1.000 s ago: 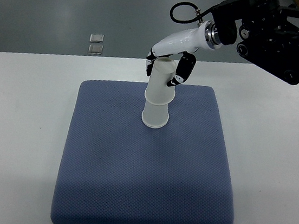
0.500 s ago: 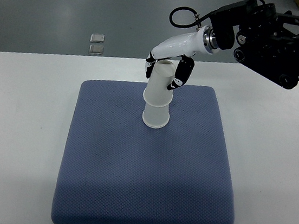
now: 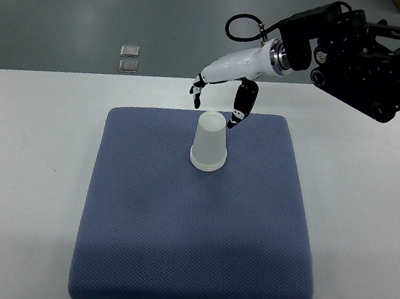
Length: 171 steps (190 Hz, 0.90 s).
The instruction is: Stack paper cups
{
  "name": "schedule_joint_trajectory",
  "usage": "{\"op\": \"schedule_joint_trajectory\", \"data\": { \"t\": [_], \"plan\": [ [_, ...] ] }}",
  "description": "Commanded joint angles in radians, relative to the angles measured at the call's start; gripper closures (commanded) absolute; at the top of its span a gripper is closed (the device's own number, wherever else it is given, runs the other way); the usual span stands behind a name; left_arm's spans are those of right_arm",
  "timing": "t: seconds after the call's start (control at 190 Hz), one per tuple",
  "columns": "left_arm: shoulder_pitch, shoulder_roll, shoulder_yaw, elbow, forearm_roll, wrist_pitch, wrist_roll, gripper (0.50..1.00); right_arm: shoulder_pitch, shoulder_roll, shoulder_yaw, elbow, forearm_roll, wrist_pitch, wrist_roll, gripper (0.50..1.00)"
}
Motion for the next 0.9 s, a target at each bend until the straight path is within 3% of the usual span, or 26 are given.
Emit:
{"op": "schedule_joint_trajectory", "data": {
  "t": [0.0, 0.195, 0.4, 0.668, 0.895],
  "plan": [
    [0.000, 0.000, 0.000, 0.000, 0.000, 0.000, 0.000, 0.500, -0.005, -0.010, 0.009, -0.002, 0.003, 0.001, 0.000, 0.591],
    [0.000, 0.000, 0.000, 0.000, 0.000, 0.000, 0.000, 0.500, -0.024, -0.056, 0.034, -0.040, 0.066, 0.001, 0.002, 0.591],
    [0.000, 0.000, 0.000, 0.000, 0.000, 0.000, 0.000, 0.500, -0.120, -0.124, 0.140, -0.107, 0.359, 0.000, 0.002, 0.591],
    [0.000, 0.000, 0.000, 0.000, 0.000, 0.000, 0.000, 0.500, -0.258, -0.111, 0.290, -0.170, 0.663, -0.003, 0.002, 0.591],
    [0.000, 0.000, 0.000, 0.000, 0.000, 0.000, 0.000, 0.500, -0.380, -0.085, 0.430, -0.219, 0.891, -0.063, 0.002, 0.591]
  ]
}}
